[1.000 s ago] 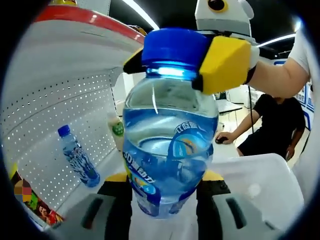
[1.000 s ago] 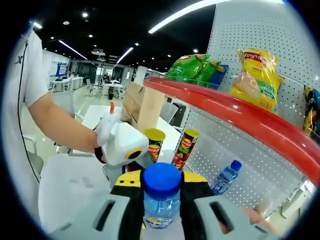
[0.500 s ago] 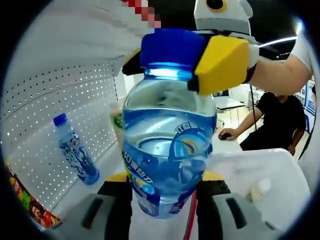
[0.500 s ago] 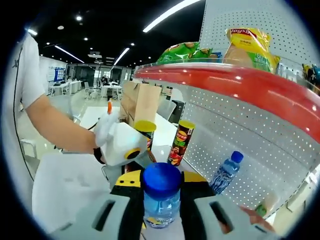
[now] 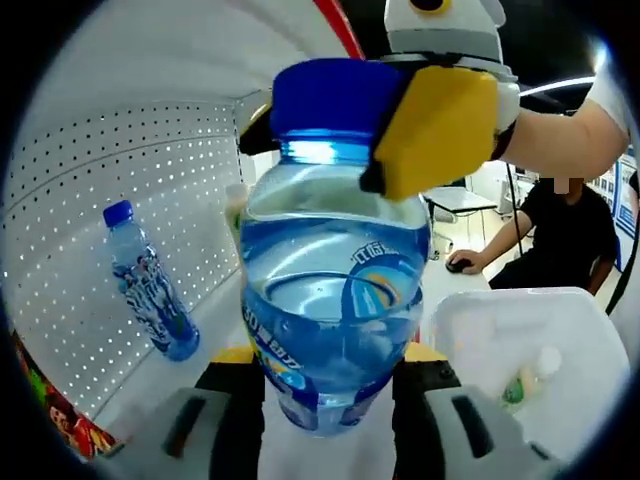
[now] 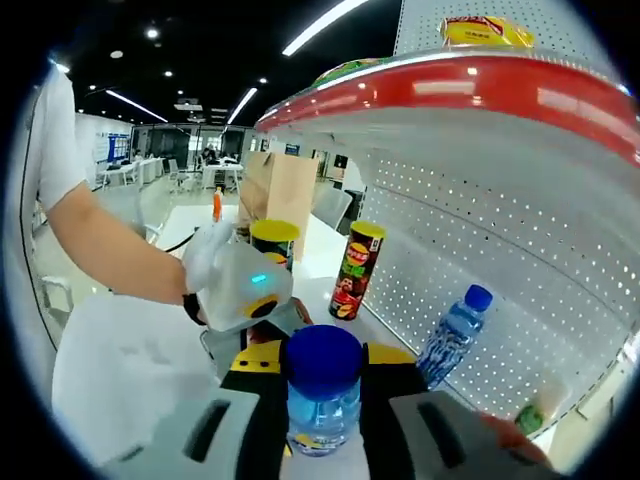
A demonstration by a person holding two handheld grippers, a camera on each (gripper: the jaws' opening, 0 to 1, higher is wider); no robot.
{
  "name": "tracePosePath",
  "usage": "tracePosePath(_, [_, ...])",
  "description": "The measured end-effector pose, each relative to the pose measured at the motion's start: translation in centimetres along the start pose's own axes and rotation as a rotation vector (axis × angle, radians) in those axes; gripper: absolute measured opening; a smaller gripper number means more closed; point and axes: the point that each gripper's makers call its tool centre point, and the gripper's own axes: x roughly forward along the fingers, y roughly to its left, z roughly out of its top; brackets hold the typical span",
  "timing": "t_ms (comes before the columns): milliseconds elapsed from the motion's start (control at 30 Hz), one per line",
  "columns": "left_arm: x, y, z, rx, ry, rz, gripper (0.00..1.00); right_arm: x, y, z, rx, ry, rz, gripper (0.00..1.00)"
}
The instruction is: Place the items from the shopping basket onto the snack and drink counter
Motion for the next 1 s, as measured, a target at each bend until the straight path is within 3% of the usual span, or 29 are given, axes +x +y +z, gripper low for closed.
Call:
tracePosePath(267, [1.2,0.6,-1.3,-0.017,0.023,0.003,0.50,0.6,-0.4,-1.6,0.011,0.016,0.008,0.25])
tracePosePath(633, [1.8,1.2,-0.9,-0.050,-0.007,0.001,0.50,0.7,-1.9,-1.8,0.038,0.000,-0.005,0.25])
tracePosePath(1000, [2.2,1.9,-0.7,-0.092,-0.050,0.011,0.50,1.7,-3.6,-2.0,0.058,-0.004,0.030,0.26])
